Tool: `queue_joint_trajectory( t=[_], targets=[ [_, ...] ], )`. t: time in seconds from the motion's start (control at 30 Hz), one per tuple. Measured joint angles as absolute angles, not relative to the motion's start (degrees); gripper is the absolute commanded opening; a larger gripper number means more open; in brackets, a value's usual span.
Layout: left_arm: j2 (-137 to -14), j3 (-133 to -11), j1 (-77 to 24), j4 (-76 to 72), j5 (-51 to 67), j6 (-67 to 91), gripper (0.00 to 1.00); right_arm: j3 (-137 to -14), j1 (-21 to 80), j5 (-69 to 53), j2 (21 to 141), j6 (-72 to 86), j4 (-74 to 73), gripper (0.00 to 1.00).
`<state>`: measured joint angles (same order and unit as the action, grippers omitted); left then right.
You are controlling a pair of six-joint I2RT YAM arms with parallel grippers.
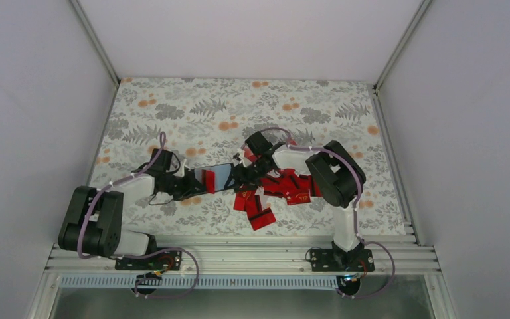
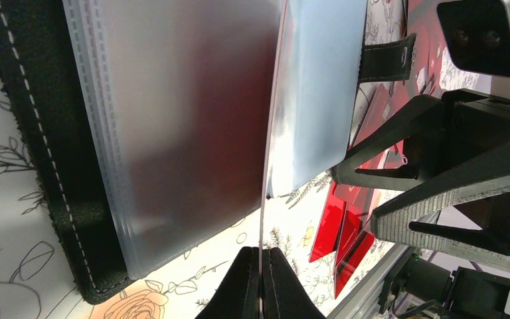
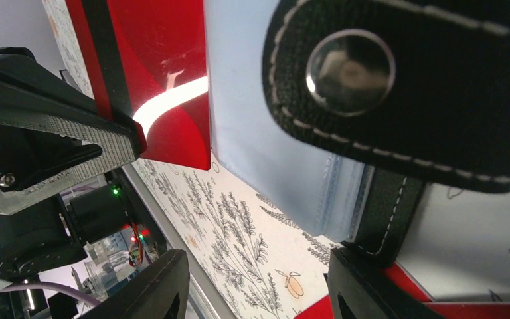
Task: Put the credit cards into the card holder
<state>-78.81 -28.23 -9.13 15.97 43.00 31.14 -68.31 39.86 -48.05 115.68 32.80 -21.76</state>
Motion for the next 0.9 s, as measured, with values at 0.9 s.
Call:
queue_joint_trajectory(
  t=[0.9],
  targets=[
    [-84.05,-32.03,-9.17,15.07,45.58,29.93,0.02,-68.86,37.34,-54.46,118.69,31.24,-21.45,0.52]
  ],
)
